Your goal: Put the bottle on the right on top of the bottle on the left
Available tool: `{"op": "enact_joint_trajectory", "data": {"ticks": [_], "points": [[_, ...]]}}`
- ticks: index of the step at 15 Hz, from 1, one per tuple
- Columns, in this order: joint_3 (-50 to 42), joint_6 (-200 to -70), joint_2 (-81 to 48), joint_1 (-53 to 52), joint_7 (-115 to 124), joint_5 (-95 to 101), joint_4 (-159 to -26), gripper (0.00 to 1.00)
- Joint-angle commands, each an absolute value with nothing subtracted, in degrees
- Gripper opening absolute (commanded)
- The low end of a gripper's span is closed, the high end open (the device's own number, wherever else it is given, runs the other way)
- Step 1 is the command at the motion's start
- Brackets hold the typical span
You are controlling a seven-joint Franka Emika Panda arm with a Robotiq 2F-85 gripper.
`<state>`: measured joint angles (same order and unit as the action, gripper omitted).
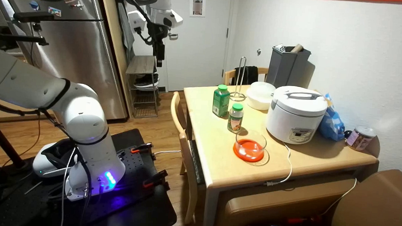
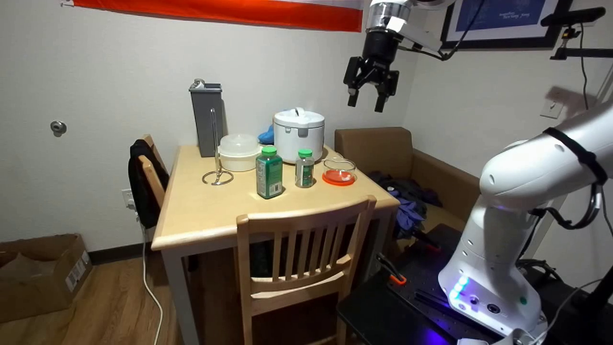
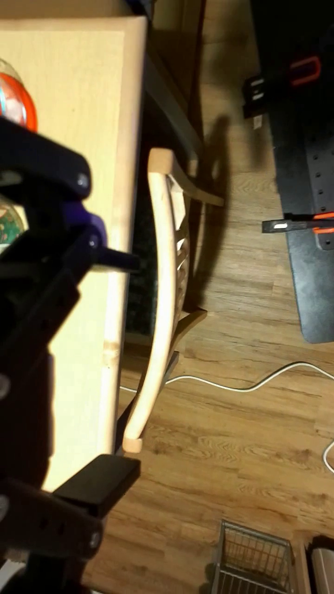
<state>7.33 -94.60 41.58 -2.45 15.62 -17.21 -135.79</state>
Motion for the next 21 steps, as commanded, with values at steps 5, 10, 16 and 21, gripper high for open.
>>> {"op": "enact_joint_trajectory", "data": {"ticks": [5,10,16,21], "points": [[10.37,-99.39,28.41,-5.0,14.2,-16.55,-125.62,1.0],[10.46,-100.28,23.12,-5.56,14.09,-16.62,-122.16,1.0],[11.75,-111.24,12.09,-5.6,17.24,-15.57,-117.48,1.0],[12.03,-114.45,2.53,-7.02,18.36,-10.14,-111.55,1.0]]}}
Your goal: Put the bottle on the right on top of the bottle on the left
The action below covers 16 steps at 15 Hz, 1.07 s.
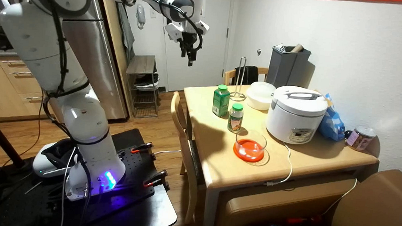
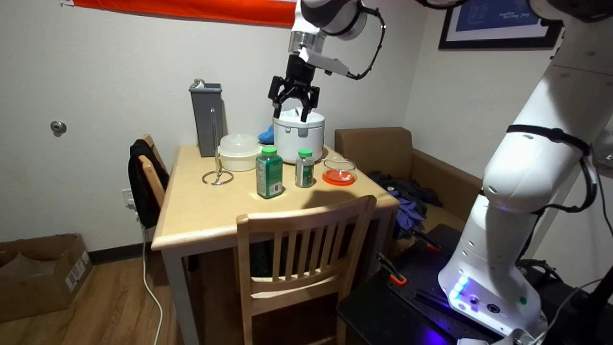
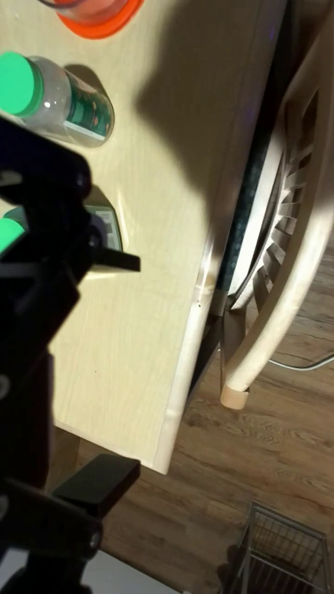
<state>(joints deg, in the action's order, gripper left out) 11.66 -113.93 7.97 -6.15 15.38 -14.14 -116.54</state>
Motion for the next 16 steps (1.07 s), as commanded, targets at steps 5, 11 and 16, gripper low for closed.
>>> {"op": "enact_joint_trajectory", "data": {"ticks": [5,11,16], "points": [[10.84,-114.28,1.63,-8.05,17.01,-9.57,-112.29,1.0],[10.57,-120.09,-4.47,-8.04,18.67,-10.48,-109.33,1.0],[8.56,-129.2,-13.03,-9.4,24.43,-0.3,-105.21,1.0]]}}
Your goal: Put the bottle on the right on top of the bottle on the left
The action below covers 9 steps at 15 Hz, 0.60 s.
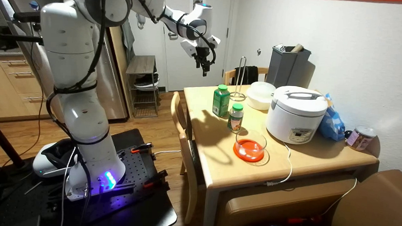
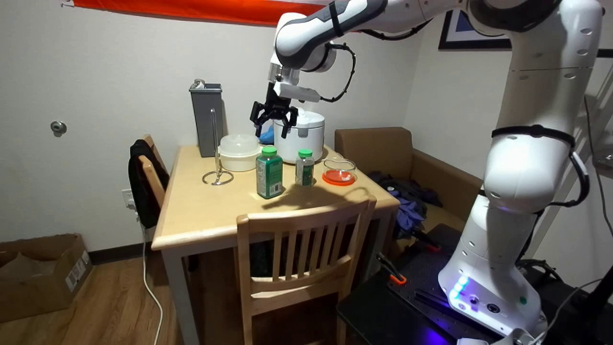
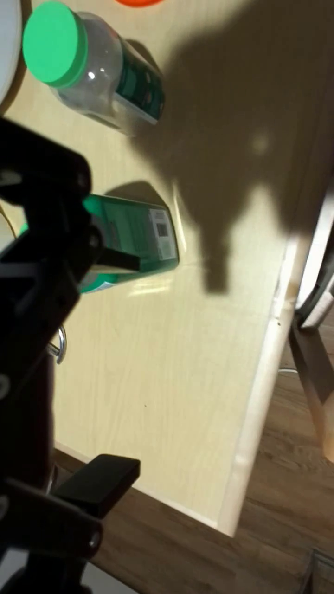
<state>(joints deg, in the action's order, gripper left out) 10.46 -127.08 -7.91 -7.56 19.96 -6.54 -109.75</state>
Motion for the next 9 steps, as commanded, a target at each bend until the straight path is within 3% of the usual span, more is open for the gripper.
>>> {"op": "enact_joint_trajectory", "data": {"ticks": [1,9], "points": [[7.72,-129.61,-14.44,-10.02,25.72,2.79,-104.05,1.0],[0.39,-127.79,-18.24,-12.89,37.2,16.8,-98.34,1.0]]}}
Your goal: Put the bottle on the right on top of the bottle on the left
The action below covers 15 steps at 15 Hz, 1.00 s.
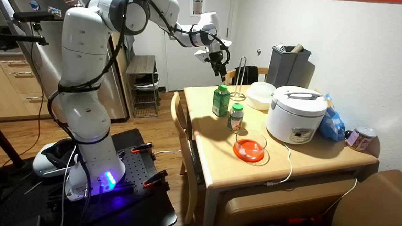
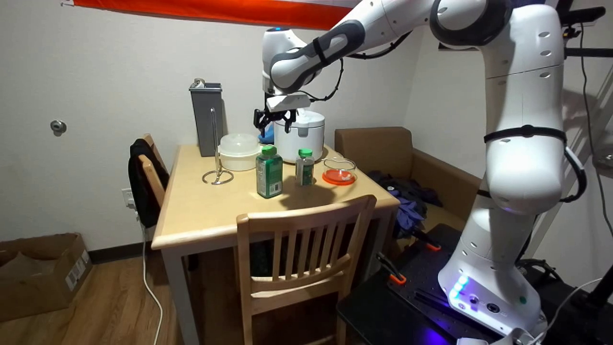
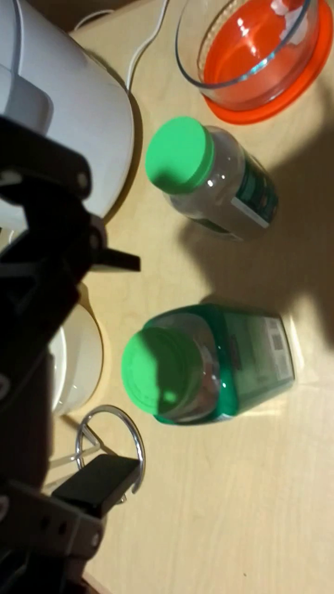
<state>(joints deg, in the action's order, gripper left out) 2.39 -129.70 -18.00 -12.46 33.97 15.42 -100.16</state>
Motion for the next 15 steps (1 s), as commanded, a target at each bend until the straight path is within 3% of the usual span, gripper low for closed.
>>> {"op": "enact_joint_trajectory", "data": {"ticks": [1,15], "points": [[0.02,-127.62,-18.04,-12.51,37.41,16.1,-98.53,1.0],[-0.91,-129.68,-18.32,-9.1,38.25,5.93,-100.82,1.0]]}}
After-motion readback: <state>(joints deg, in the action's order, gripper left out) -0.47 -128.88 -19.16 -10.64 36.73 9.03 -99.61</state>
